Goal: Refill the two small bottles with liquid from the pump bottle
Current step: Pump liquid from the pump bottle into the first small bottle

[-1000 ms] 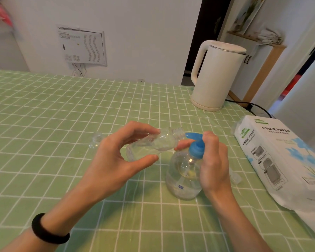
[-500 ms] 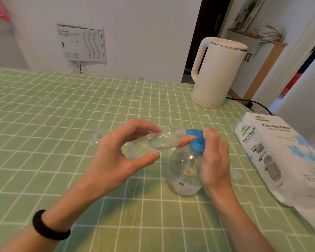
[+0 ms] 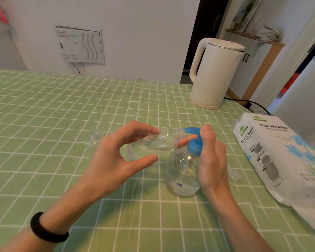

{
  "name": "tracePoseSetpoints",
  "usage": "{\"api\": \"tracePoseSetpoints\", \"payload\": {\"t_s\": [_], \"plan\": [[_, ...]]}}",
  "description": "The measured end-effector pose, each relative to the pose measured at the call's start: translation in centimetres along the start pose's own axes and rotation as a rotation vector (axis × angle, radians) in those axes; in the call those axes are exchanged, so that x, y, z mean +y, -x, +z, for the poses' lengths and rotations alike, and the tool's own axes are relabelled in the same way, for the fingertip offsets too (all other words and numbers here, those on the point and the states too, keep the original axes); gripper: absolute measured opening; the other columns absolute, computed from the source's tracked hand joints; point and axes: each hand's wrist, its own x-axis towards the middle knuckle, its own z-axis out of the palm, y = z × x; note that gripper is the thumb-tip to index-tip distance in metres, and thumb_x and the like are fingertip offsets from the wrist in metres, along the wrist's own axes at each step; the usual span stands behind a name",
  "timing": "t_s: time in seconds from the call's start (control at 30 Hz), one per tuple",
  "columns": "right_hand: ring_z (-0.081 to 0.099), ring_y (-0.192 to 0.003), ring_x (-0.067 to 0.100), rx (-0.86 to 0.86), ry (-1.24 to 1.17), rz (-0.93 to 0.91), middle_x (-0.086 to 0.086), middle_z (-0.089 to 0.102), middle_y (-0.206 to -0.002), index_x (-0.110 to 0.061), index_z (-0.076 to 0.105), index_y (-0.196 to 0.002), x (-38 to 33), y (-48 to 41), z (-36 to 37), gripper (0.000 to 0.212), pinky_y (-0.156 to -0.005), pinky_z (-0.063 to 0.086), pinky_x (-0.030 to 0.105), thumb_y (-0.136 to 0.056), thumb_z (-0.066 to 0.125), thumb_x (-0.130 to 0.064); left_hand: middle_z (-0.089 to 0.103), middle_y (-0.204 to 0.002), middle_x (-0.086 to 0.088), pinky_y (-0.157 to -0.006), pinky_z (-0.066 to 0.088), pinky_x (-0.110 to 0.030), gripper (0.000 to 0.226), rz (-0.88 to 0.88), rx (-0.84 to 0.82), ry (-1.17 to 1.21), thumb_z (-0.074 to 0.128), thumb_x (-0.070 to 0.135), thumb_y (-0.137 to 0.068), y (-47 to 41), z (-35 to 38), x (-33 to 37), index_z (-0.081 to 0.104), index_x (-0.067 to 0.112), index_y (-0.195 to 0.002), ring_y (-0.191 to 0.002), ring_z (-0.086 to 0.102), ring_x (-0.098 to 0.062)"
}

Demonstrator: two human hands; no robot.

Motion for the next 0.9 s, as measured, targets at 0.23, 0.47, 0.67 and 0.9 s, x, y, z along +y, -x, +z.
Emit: {"api": "tracePoseSetpoints", "payload": {"t_s": [0.23, 0.47, 0.67, 0.9], "plan": [[0.066, -0.078, 0.041, -0.015, 0.021, -0.005, 0.013, 0.077, -0.075, -0.015, 0.080, -0.071, -0.02, -0.02, -0.13, 0.072, -0.075, 0.050, 0.049, -0.087, 0.031, -0.065, 0.075, -0.124, 0.011, -0.104, 0.056, -0.039, 0.047, 0.013, 0.011, 0.009, 0.083, 0.027, -0.080, -0.02, -0.07, 0.13, 0.069, 0.021, -0.124, -0.120, 0.072, -0.017], [0.067, -0.081, 0.042, -0.002, 0.008, 0.033, 0.017, 0.075, -0.073, -0.023, 0.080, -0.069, -0.18, 0.05, 0.07, 0.081, -0.077, 0.053, 0.045, -0.082, 0.028, -0.084, 0.075, -0.124, 0.012, -0.106, 0.055, -0.035, 0.046, 0.021, 0.006, 0.018, 0.082, 0.029, -0.080, -0.04, 0.01, 0.04, 0.069, 0.023, -0.124, -0.121, 0.071, -0.017], [0.062, -0.080, 0.051, -0.004, 0.001, 0.015, 0.030, 0.070, -0.075, -0.016, 0.080, -0.070, -0.44, 0.00, 0.10, 0.074, -0.076, 0.051, 0.055, -0.085, 0.033, -0.071, 0.075, -0.125, 0.010, -0.107, 0.055, -0.035, 0.047, 0.021, 0.005, 0.024, 0.083, 0.027, -0.080, -0.03, -0.05, -0.01, 0.069, 0.024, -0.124, -0.122, 0.071, -0.018], [0.062, -0.076, 0.048, 0.001, -0.006, 0.014, 0.022, 0.072, -0.069, -0.019, 0.080, -0.070, -0.20, 0.06, 0.01, 0.072, -0.073, 0.050, 0.052, -0.087, 0.033, -0.070, 0.075, -0.125, 0.012, -0.106, 0.055, -0.034, 0.047, 0.025, 0.004, 0.010, 0.083, 0.030, -0.080, -0.03, -0.01, -0.13, 0.069, 0.024, -0.124, -0.121, 0.071, -0.017]]}}
